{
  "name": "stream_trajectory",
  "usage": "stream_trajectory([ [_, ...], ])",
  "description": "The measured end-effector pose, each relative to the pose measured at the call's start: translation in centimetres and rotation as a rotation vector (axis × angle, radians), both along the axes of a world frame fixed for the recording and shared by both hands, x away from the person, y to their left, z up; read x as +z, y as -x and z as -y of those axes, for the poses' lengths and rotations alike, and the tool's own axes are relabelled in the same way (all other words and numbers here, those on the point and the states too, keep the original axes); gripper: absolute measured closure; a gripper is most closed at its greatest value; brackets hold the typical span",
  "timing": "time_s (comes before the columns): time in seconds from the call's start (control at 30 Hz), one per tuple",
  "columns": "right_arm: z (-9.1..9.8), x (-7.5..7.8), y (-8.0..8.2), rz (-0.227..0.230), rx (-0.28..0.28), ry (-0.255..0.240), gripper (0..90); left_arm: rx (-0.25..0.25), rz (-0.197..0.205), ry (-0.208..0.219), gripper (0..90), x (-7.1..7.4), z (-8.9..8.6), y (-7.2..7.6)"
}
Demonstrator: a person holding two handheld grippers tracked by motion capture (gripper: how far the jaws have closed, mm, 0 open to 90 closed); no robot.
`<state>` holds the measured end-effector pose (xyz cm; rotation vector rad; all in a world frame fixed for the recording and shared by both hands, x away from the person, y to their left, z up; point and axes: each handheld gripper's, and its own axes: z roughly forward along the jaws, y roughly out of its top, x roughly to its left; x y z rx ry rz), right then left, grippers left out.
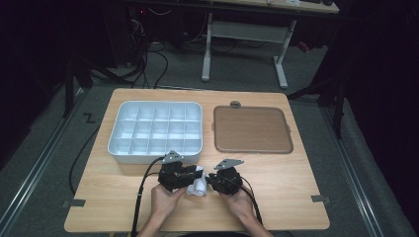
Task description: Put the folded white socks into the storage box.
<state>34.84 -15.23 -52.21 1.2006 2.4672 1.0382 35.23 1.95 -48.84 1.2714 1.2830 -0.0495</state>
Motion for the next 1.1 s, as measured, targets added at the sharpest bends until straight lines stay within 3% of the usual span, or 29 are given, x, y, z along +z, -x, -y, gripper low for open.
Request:
stream_trajectory([
  [0.5, 0.0, -0.1, 0.0, 0.003, 0.002, -0.001, 77.3, 0.008, 0.011, 0.022, 63.4, 0.3, -0.6, 0.1],
  [0.8, 0.0, -0.1, -0.1, 0.004, 0.006, 0.006, 77.3, 0.029, 0.029, 0.017, 59.0, 0.7, -1.3, 0.4],
  [1.1, 0.5, 0.3, 0.2, 0.01, -0.007, -0.009, 73.8, 0.047, 0.044, -0.055, 52.3, 0.2, -1.6, 0.5],
])
